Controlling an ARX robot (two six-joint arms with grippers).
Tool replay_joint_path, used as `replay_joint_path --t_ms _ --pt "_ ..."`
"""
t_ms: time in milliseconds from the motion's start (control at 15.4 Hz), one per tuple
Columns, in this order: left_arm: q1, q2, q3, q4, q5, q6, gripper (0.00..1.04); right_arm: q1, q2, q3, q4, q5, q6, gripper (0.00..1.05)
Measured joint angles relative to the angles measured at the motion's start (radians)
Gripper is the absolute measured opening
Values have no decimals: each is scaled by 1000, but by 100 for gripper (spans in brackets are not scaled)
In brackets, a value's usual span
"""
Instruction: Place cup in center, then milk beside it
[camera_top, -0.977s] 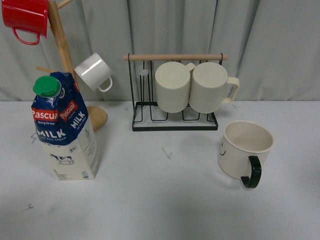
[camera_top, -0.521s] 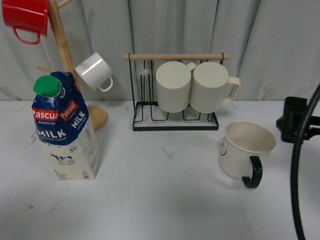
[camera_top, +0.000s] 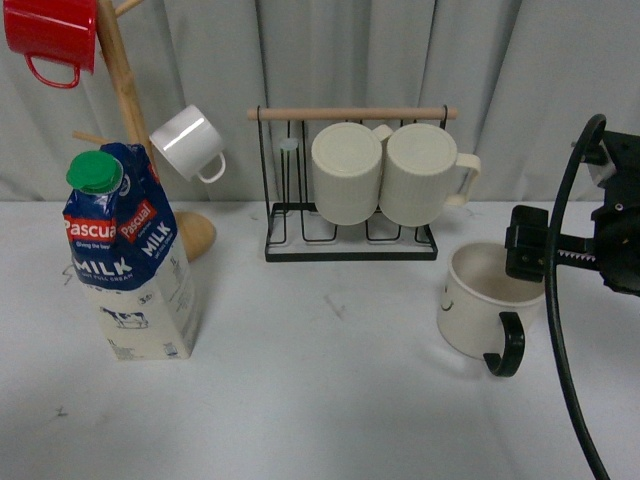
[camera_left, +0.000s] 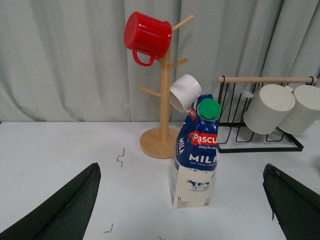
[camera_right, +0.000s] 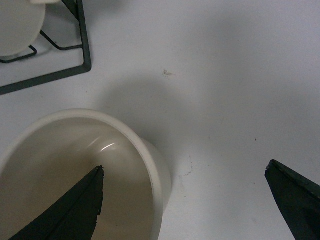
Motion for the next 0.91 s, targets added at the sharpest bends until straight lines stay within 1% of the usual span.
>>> replay_joint_path --t_ms 130,195,456,521,716,782,912 --pt "0 0 0 0 0 0 98 5 40 19 -17 -1 9 98" --pt "0 0 0 0 0 0 98 6 55 21 -22 -1 14 94" --pt "0 0 0 0 0 0 98 6 60 22 -13 -1 19 50" --pt "0 0 0 0 0 0 98 6 60 22 -13 -1 19 37" --pt "0 0 0 0 0 0 98 6 55 22 -4 -5 22 6" --pt "0 0 0 0 0 0 98 13 43 22 -3 -4 22 3" --pt "0 0 0 0 0 0 98 23 20 22 -21 -12 25 3"
